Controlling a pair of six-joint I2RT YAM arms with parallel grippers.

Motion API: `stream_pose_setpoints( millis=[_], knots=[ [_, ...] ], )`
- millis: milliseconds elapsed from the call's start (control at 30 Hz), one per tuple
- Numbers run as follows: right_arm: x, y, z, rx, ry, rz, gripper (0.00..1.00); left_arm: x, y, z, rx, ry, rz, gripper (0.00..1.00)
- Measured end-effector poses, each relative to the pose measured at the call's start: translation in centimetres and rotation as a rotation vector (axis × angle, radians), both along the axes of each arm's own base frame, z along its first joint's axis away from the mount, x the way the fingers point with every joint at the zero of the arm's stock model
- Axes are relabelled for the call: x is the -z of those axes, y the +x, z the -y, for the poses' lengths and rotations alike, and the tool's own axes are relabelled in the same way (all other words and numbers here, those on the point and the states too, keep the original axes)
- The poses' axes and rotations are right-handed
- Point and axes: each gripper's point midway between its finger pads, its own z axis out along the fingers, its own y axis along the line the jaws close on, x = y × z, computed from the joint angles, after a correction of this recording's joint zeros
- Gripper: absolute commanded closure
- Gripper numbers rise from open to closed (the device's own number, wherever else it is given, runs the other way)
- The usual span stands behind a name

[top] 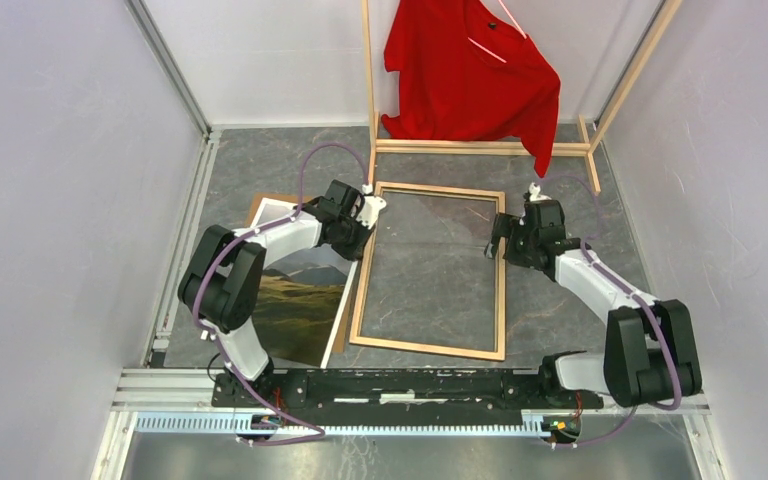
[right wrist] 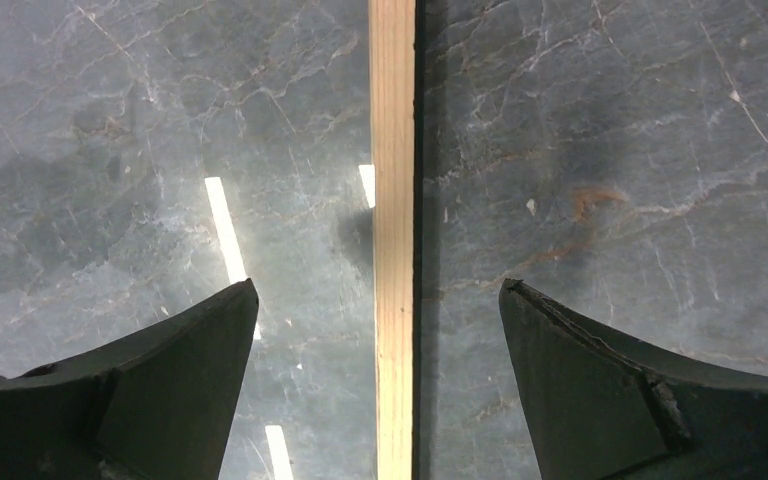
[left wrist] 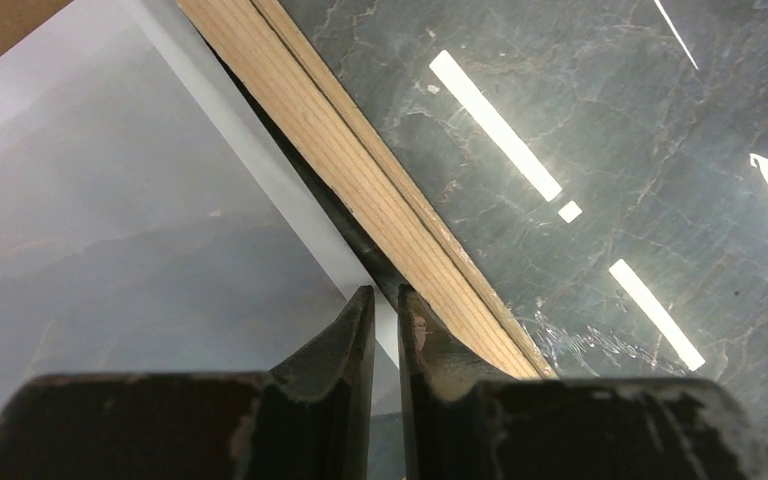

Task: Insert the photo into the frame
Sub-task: Place the photo frame item in the photo frame, then pick up the photo at the center of the board.

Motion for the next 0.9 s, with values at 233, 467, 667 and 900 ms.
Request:
stream_pose_setpoints(
  millis=[233,467,667,900],
  knots=[
    [1.3,0.8,0.1,0.001,0.064,-0.028,0.02,-0.1,-0.3,1.5,0.037,-0.027,-0.034,0.79],
    [-2.5,2.9,-1.8,-0.041,0.072,0.076,0.02,-1.9,1.5,3.1,0.051,-0.055,-0.030,0.63],
    [-7.4,1.6,-12.8,-0.282,0.131,0.188,0.02,-6.7,4.7,-1.1,-0.065,-0.088,0.019,0.29],
    [-11.6,1.0,-28.1,-0.514,0.227,0.230,0.02,-12.6,6.5,-15.5,-0.361,0.019,0.187,0.28]
  ],
)
